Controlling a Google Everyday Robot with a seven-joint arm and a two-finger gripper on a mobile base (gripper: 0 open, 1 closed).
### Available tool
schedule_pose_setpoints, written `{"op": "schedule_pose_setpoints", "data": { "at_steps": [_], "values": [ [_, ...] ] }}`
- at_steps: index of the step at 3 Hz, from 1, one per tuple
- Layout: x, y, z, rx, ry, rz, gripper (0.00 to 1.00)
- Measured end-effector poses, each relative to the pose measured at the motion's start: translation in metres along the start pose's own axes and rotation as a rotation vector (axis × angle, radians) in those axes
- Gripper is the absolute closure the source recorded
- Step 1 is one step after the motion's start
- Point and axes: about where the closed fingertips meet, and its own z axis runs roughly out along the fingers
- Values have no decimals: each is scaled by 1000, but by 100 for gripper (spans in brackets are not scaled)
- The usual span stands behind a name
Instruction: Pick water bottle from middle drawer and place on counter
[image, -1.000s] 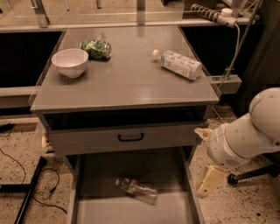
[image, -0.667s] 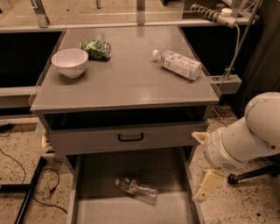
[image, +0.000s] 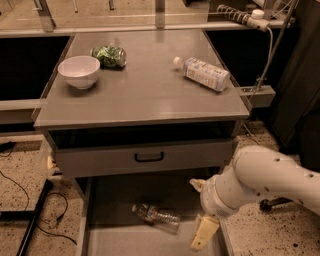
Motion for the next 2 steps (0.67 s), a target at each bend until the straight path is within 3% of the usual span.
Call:
{"op": "schedule_pose_setpoints", "data": {
  "at_steps": [1,2],
  "values": [
    [6,-3,51,11,-56,-1,0],
    [17,4,93,51,-64,-25,0]
  ]
}}
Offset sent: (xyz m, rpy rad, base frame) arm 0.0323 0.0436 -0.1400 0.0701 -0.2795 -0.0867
